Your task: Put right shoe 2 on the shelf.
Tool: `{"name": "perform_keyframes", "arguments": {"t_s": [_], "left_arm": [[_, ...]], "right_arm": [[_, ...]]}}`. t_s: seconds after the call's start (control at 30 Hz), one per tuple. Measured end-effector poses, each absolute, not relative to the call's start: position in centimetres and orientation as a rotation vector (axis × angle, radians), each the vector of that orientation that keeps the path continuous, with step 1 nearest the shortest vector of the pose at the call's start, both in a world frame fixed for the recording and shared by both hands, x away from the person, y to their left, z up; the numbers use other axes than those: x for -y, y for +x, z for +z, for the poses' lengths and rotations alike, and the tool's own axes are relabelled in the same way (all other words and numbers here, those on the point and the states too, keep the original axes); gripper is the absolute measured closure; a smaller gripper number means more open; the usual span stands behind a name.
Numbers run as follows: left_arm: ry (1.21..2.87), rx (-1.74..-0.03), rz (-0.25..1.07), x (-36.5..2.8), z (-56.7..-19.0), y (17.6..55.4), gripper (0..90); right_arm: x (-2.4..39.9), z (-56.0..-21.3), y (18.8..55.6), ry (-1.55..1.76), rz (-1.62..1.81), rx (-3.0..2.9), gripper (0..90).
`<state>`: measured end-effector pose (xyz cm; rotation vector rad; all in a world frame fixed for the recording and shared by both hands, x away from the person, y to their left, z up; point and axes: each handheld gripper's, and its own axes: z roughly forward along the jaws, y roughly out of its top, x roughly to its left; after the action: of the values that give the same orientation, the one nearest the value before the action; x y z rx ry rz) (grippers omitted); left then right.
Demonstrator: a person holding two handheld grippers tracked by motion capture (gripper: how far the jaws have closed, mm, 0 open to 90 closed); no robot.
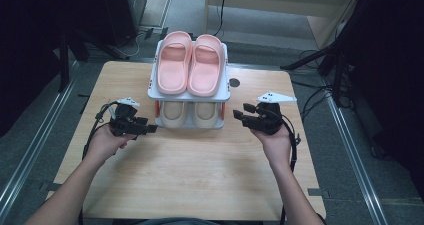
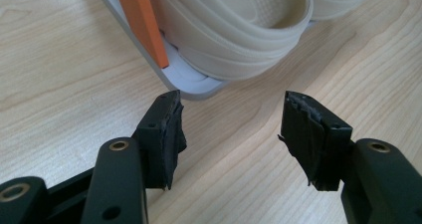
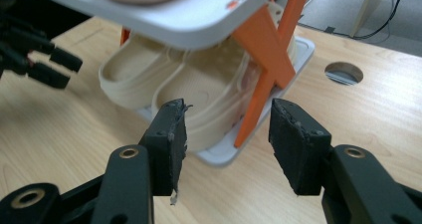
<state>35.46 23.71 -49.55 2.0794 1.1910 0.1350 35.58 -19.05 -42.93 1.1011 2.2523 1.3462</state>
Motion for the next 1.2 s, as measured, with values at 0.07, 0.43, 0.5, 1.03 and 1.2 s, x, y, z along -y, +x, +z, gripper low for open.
{"name": "perform_keyframes", "arguments": {"t_s": [0.07,0.43,0.5,1.03,1.2], "left_arm": [[2.081,-1.194,0.133,-23.7,-49.6,35.5,41.9],[2.082,-1.192,0.12,-23.5,-49.5,35.7,39.4],[2.082,-1.191,0.121,-23.5,-49.5,35.8,39.4],[2.097,-1.185,0.127,-23.3,-49.7,35.8,38.0],[2.096,-1.187,0.125,-23.3,-49.6,35.8,37.6]], "right_arm": [[19.4,-43.4,35.2,1.096,1.332,-2.261,48.8],[21.0,-45.7,32.5,1.111,1.309,-2.262,47.1],[21.1,-46.1,32.5,1.123,1.302,-2.264,45.4],[20.3,-47.5,33.8,1.168,1.265,-2.265,35.7],[20.5,-47.5,33.9,1.184,1.27,-2.264,35.3]]}}
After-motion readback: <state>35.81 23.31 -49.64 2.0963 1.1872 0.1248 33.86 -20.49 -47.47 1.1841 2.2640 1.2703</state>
